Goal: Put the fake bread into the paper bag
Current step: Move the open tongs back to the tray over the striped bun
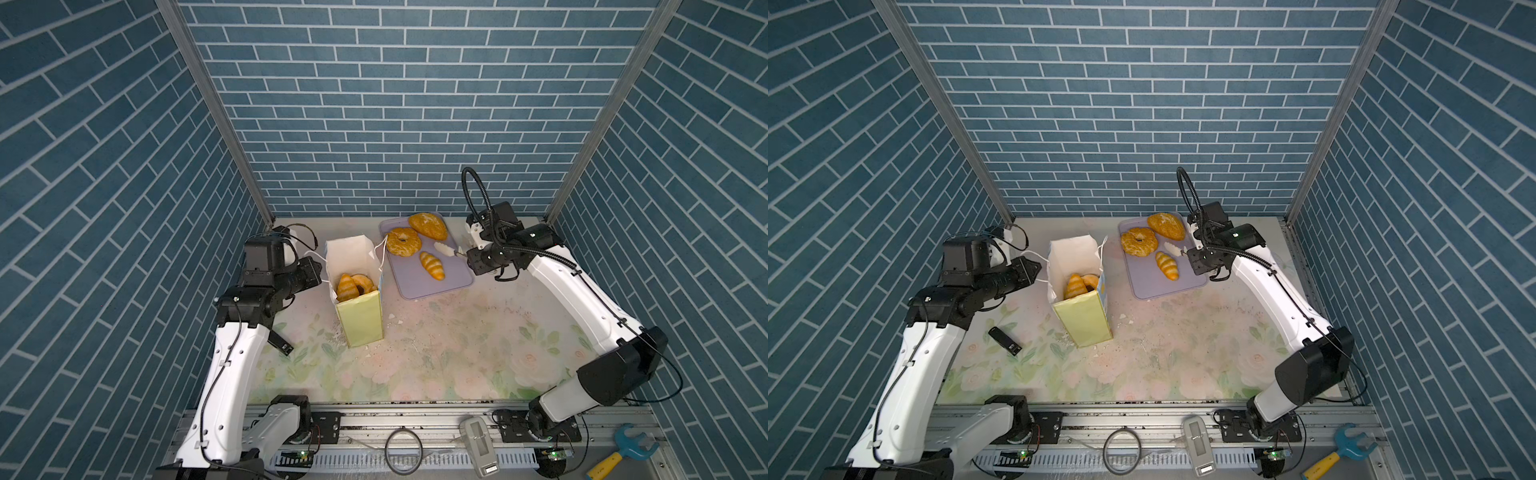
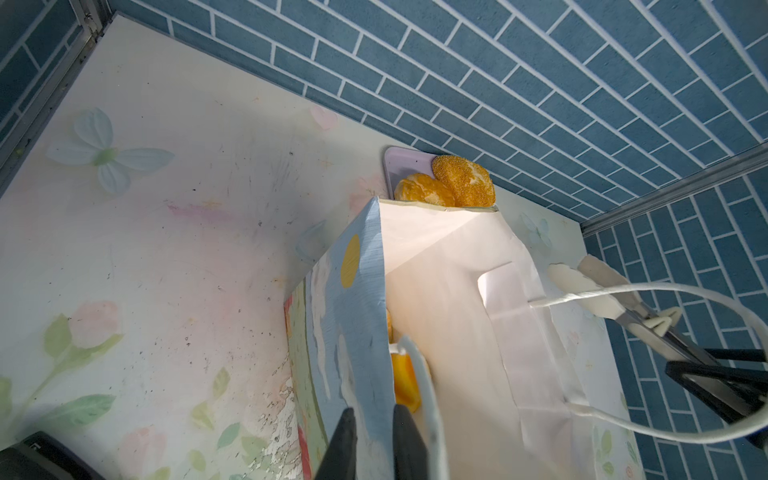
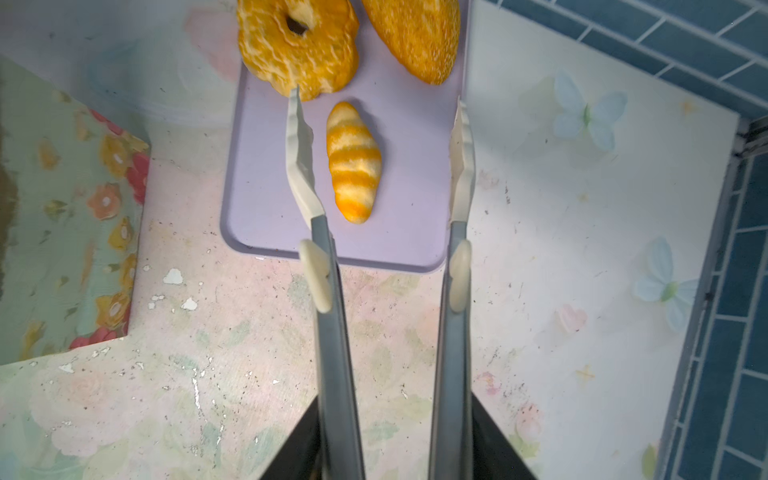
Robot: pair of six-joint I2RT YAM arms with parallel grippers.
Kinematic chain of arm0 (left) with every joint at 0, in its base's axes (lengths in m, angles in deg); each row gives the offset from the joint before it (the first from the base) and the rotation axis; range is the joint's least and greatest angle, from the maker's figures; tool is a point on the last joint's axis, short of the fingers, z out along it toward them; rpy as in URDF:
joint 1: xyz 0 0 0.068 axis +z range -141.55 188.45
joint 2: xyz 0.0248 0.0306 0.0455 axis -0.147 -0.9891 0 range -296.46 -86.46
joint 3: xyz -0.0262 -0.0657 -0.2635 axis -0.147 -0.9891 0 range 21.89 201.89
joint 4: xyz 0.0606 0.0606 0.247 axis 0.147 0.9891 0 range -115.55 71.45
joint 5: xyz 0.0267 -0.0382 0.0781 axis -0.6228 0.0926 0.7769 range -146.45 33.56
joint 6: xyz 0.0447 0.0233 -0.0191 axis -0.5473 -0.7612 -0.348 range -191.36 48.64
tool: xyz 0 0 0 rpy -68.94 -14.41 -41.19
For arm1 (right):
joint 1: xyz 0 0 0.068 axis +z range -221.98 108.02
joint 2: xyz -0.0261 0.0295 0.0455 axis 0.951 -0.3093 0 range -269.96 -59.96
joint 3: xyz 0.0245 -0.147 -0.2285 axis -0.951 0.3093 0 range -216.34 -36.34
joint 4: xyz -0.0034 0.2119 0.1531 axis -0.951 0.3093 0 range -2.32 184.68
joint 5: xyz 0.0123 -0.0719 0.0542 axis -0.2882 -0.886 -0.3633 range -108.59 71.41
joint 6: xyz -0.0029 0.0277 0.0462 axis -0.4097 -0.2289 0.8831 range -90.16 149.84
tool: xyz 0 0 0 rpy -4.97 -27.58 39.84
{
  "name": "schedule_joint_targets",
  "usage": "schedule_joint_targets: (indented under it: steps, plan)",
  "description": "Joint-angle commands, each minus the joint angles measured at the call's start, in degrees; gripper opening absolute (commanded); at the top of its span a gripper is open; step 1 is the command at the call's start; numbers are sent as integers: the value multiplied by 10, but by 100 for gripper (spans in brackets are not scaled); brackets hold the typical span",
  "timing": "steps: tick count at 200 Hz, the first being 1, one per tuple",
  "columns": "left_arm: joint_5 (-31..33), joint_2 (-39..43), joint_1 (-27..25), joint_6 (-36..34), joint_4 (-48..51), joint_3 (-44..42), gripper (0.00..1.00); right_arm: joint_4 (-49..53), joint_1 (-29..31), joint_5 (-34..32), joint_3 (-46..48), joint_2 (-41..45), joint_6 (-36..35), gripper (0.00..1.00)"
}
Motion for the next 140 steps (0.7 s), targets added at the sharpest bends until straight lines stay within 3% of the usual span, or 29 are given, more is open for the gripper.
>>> schedule_joint_targets:
  steps: [1,90,140]
  plan:
    - [8,-4,-2,-4,12,17,19,-61,-15,34,2,-24,22,49]
    - [15,-25,-2,-16,24,44,19,-50,-18,36,-64,-170,-7,49]
    - [15,-19,-2,-13,23,36,19,-52,-7,62,-79,-205,1,49]
